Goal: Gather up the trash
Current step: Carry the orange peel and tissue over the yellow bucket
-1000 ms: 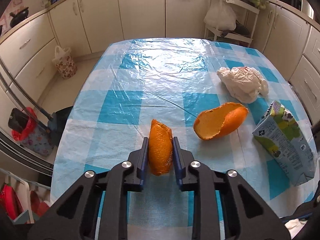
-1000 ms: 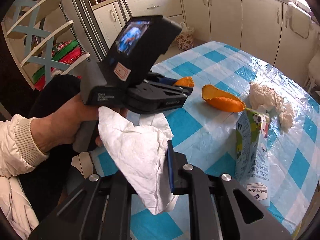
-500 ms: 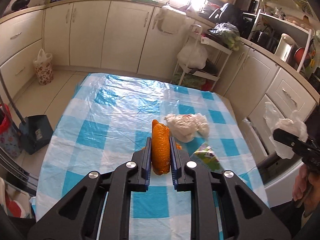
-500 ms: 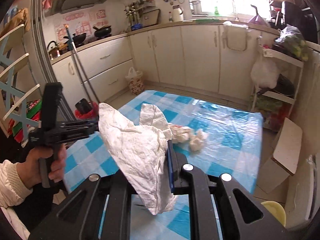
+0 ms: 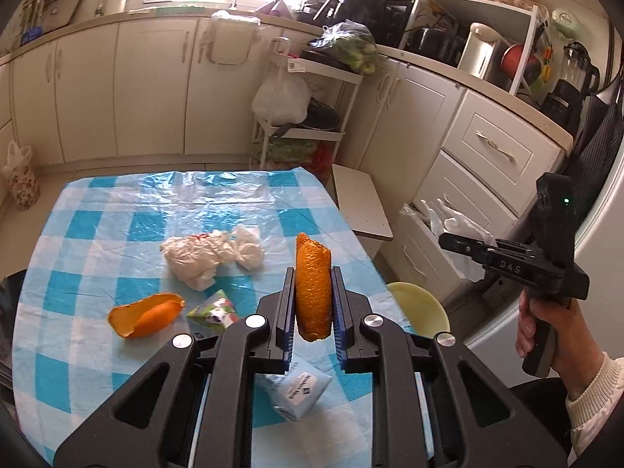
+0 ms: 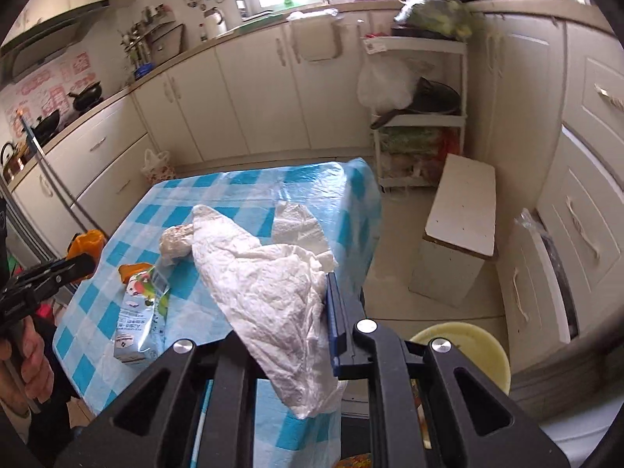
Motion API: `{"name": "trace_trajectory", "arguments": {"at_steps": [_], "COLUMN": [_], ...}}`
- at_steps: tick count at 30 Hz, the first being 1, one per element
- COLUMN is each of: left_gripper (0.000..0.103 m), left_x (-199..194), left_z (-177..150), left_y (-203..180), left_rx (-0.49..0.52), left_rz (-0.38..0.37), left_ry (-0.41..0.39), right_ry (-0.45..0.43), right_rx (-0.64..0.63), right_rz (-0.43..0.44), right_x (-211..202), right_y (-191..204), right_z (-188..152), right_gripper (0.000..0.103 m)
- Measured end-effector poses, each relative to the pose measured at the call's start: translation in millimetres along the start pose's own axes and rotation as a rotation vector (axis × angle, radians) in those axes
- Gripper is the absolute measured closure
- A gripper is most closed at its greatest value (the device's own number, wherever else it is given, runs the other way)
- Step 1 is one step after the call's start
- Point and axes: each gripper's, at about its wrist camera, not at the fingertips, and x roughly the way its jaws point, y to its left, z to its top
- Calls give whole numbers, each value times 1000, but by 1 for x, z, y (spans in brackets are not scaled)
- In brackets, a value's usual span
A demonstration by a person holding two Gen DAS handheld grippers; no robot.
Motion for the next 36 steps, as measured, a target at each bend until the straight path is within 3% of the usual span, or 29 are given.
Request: {"name": "trace_trajectory", "arguments": {"at_steps": [16,36], "left_gripper": [87,87], "left_x": [43,79], "left_z": [-11,-15], "left_y": [-60,-94], "left_rx": [81,147], "left_rz": [-38,-50], "left_ry": [75,112], "right_ry": [144,246], "right_rx": [390,497], "right_rz": [-163,-197], "right_x": [48,78], "right_y": [-119,-167], "right_z": [-33,-51], "right_gripper": [87,86]}}
